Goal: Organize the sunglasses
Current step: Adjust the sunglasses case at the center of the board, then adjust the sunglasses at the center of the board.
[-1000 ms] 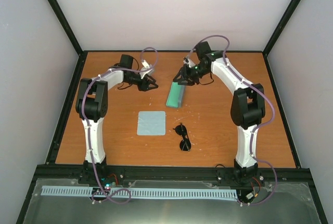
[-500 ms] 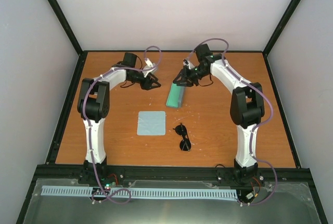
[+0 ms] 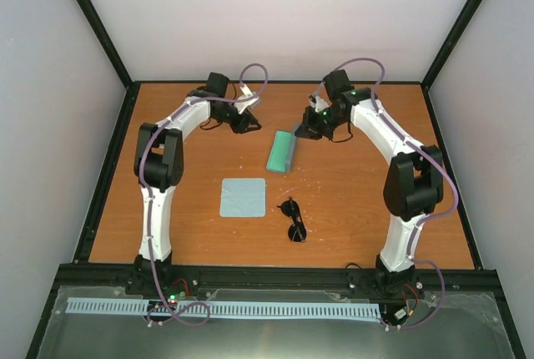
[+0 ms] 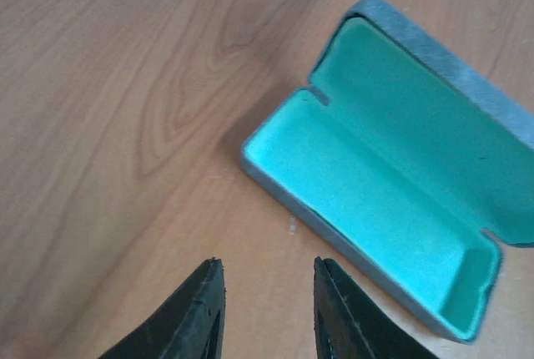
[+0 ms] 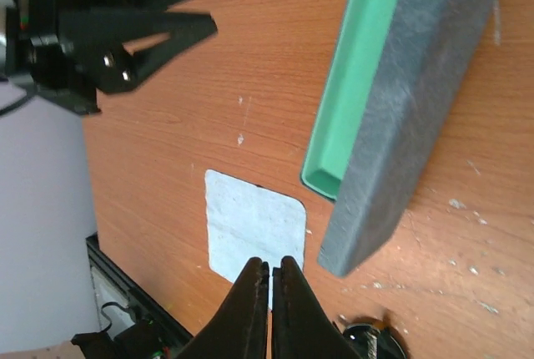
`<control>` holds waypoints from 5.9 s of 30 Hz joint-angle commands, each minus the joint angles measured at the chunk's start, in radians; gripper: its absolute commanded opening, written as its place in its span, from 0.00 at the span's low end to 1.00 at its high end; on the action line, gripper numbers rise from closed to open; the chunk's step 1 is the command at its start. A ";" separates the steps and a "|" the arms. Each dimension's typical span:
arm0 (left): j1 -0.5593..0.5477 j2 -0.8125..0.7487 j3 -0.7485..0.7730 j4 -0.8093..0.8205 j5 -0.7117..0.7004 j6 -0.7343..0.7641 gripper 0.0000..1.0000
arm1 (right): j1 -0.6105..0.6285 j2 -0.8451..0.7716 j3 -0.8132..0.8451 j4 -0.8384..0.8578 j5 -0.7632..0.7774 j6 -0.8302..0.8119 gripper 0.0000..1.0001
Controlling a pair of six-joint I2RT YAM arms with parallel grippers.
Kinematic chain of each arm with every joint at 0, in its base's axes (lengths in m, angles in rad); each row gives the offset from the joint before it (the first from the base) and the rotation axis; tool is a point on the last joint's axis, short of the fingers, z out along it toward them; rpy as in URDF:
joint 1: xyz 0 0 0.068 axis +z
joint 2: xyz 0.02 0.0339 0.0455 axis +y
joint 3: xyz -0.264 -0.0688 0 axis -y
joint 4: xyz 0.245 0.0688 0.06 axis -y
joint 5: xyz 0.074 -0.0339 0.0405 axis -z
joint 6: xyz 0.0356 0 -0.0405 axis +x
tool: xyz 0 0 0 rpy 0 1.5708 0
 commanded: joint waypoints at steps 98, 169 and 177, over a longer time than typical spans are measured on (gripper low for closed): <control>-0.020 0.306 0.335 -0.391 0.029 0.145 0.21 | 0.012 0.103 -0.353 0.275 0.126 0.264 0.03; 0.254 -0.011 -0.016 -0.303 -0.098 0.093 0.25 | 0.412 0.039 -0.207 -0.324 0.062 -0.165 0.03; 0.255 -0.028 -0.053 -0.294 -0.098 0.094 0.25 | 0.412 0.045 -0.287 -0.352 0.116 -0.176 0.03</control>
